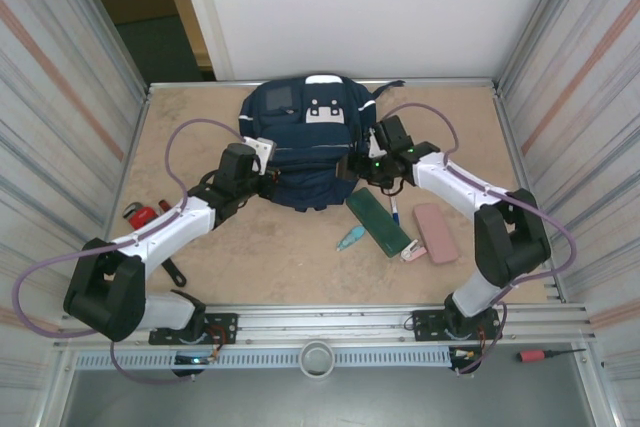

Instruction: Pack the student bag

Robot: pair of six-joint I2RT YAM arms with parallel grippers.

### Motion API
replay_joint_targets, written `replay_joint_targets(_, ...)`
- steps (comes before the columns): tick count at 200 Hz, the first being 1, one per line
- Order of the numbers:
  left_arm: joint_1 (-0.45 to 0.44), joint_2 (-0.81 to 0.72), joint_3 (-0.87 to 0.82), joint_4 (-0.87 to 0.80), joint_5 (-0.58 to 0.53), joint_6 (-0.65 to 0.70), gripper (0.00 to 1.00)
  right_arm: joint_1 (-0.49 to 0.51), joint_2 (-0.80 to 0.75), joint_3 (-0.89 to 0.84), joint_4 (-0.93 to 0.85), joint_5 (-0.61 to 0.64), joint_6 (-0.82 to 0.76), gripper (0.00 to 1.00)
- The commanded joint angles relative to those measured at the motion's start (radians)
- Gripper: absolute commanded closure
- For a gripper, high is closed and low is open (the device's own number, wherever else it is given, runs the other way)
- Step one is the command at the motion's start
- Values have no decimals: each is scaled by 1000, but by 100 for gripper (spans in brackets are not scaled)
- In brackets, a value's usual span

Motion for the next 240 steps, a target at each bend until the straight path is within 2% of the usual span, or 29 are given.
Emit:
replay_joint_targets(1,0,-15,28,33,10,10,100,20,60,-9,134,-40,129,16)
replay_joint_targets(17,1,-13,26,37,8,12,100,22,103,-1,197,-57,158,17)
replay_joint_targets(30,4,-12,21,41,6,10,100,22,132,21,226,-56,162,21)
replay_joint_targets(47,10,-11,4,58,-16,6,100,13,166,51,243,-80,162,39)
replay_joint_targets(71,35,-13,-16,70,-37,6,100,-23,175,47,249,-105,149,75)
replay_joint_targets(86,63,-10,-25,76,-57,10,100,-60,157,24,249,-122,133,89)
replay_joint_targets(104,102,8,-22,77,-72,15,100,-97,136,10,246,-162,100,100)
replay_joint_targets(149,178,74,22,91,-91,17,100,-160,112,27,204,-239,24,100)
replay_joint_targets(164,187,87,38,87,-62,16,100,-177,109,39,191,-262,15,100)
replay_joint_targets(177,187,80,36,93,0,9,100,-170,111,46,195,-277,14,100)
replay_joint_targets(191,187,64,18,124,139,-3,100,-158,120,63,192,-287,11,100)
replay_joint_targets(197,187,58,13,134,202,-11,96,-155,124,67,191,-289,11,100)
replay_joint_targets(207,187,54,8,134,294,-28,82,-157,128,71,191,-286,11,100)
replay_joint_targets(215,187,58,8,135,360,-37,74,-159,128,74,188,-285,9,100)
replay_joint_targets(240,184,101,23,96,441,-25,59,-167,135,79,180,-285,5,100)
